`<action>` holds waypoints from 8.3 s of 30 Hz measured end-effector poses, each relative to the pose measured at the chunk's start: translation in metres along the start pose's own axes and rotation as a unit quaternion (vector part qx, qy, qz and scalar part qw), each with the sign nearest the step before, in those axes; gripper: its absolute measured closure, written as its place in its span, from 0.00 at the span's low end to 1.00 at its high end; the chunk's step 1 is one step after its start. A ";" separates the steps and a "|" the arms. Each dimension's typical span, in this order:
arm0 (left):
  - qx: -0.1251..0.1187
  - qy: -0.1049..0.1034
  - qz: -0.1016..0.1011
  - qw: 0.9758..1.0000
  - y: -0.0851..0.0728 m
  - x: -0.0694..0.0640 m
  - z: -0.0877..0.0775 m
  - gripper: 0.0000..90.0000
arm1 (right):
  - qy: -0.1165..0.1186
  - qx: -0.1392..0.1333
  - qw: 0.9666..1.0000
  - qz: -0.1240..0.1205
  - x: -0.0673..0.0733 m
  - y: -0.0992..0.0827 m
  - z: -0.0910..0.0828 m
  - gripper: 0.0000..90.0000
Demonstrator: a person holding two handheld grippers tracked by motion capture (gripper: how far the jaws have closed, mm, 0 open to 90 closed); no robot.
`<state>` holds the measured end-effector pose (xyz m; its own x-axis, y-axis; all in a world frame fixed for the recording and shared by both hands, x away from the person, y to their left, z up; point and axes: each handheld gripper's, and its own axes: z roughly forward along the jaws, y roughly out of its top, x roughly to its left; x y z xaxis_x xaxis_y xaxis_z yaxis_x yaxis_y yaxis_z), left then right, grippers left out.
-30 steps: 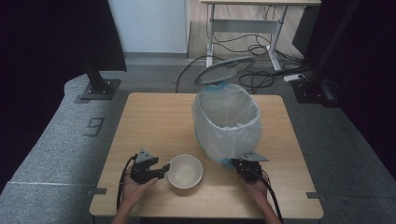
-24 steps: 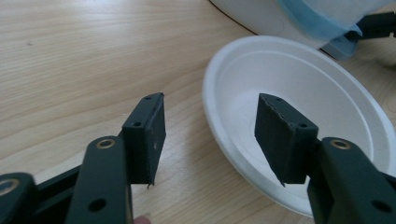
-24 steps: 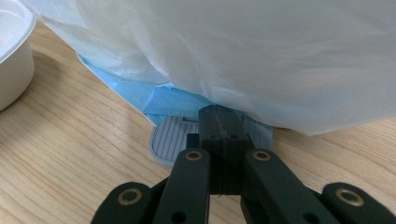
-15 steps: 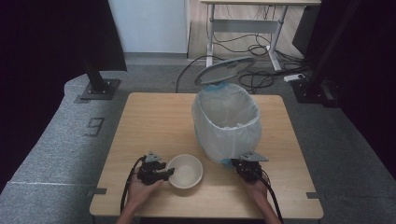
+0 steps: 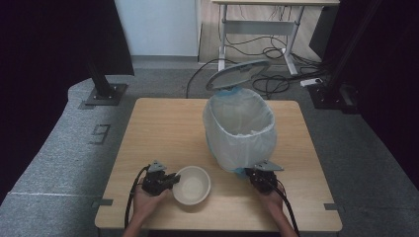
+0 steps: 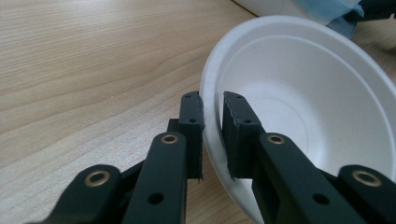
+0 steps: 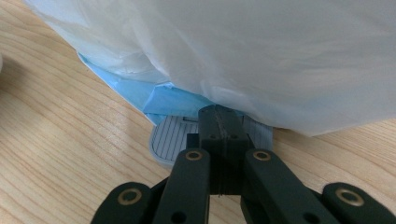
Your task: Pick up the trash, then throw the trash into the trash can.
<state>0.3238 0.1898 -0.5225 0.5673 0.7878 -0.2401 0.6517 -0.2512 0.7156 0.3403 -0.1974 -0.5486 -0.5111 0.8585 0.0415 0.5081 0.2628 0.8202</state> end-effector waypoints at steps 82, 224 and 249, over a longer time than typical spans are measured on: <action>-0.174 -0.062 0.009 0.983 0.051 -0.019 -0.089 0.95 | 0.000 0.000 1.000 -0.003 0.000 -0.001 -0.001 0.99; -0.208 -0.094 0.081 0.970 0.218 -0.082 -0.108 0.94 | 0.014 0.001 1.000 0.007 -0.004 -0.001 -0.001 0.99; -0.207 -0.093 0.090 0.970 0.239 -0.088 -0.089 0.94 | 0.017 0.002 1.000 0.009 -0.005 -0.001 -0.001 0.99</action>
<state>0.3849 0.1100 -0.2717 0.7592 0.6276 -0.1723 0.2966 -0.0980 0.9500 0.3418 -0.2025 -0.5487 -0.5254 0.8475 0.0751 0.5195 0.2497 0.8172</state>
